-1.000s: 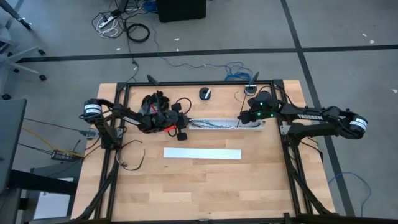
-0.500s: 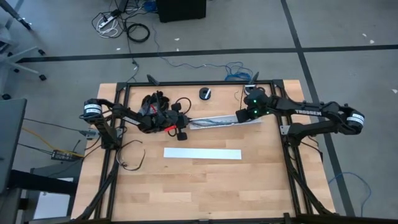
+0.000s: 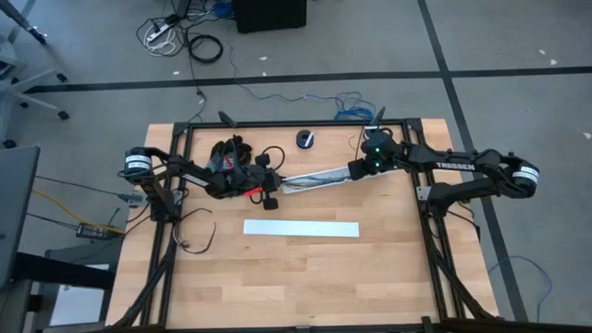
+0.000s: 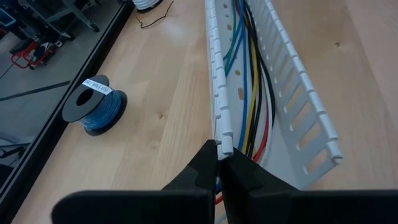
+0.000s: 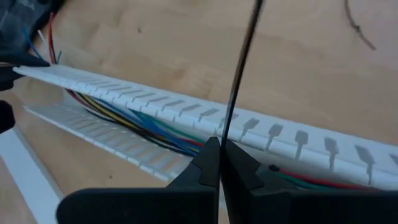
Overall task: Ziptie cables
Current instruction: Put the ziptied cables into the white cable duct
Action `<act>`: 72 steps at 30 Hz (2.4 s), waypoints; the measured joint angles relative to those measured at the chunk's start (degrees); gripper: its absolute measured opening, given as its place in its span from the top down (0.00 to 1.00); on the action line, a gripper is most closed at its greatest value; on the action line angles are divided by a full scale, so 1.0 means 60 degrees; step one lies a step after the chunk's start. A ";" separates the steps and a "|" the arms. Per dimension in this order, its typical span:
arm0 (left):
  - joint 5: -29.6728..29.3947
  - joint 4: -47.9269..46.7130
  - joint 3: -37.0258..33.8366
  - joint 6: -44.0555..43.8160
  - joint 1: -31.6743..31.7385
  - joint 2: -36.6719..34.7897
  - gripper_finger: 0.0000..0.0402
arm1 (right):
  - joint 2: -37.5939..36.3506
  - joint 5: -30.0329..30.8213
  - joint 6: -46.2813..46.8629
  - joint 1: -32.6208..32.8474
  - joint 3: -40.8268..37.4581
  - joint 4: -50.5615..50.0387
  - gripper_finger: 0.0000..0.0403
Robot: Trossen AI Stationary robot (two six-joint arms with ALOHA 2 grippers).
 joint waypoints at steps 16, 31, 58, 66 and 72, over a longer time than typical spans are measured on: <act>0.0281 -0.0208 0.0000 -0.0069 0.0000 0.0000 1.00 | 0.0000 -0.0521 0.0237 -0.0210 -0.0004 0.0567 0.83; 0.0354 -0.0278 0.0000 -0.0080 0.0000 0.0000 1.00 | 0.0091 -0.0760 -0.1023 -0.0627 -0.0004 0.1093 0.57; 0.0350 -0.0526 0.0000 -0.0259 -0.0004 0.0000 1.00 | 0.1219 -0.1286 -0.2070 -0.0810 -0.0007 0.2575 0.77; 0.0350 -0.0552 0.0000 -0.0259 -0.0004 0.0000 1.00 | 0.0987 -0.1341 -0.2417 -0.1116 -0.0007 0.2503 0.95; 0.0350 -0.0563 0.0000 -0.0259 -0.0004 0.0000 1.00 | 0.0987 -0.1253 -0.2452 -0.1147 -0.0007 0.2454 1.00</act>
